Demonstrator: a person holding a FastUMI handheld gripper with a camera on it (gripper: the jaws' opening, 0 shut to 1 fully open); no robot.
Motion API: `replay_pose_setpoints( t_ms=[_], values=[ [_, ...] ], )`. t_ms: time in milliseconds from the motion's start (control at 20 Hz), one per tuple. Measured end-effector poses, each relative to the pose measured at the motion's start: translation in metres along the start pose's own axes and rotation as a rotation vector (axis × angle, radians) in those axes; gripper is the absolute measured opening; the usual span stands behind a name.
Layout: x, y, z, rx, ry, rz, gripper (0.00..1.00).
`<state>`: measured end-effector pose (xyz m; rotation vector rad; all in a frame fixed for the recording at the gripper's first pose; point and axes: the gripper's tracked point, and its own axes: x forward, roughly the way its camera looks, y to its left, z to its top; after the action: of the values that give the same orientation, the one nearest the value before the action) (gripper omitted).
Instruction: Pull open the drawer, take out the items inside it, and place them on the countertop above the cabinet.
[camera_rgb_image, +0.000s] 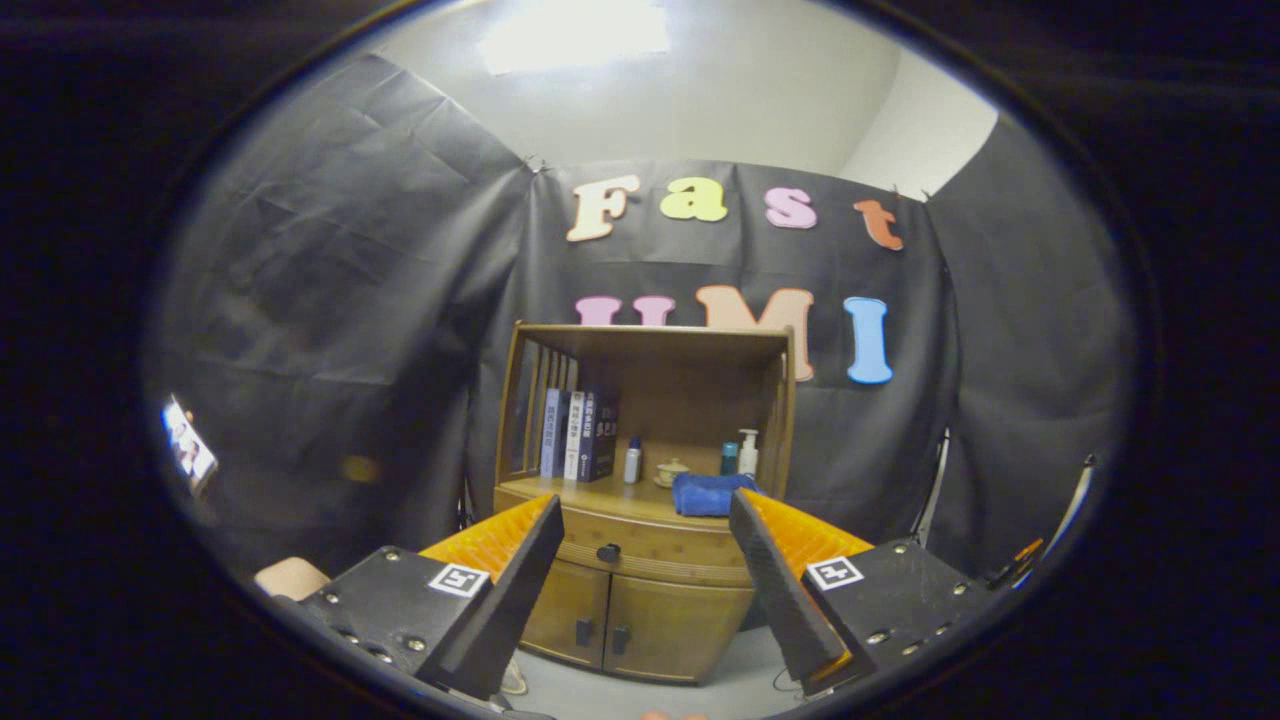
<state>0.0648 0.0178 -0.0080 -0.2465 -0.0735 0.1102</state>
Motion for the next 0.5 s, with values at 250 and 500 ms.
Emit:
replay_pose_setpoints(
  t_ms=[250,500],
  values=[
    [0.088,0.021,-0.062,-0.067,0.016,-0.009,0.97],
    [0.170,0.035,-0.155,-0.029,0.137,-0.065,0.96]
  ],
)
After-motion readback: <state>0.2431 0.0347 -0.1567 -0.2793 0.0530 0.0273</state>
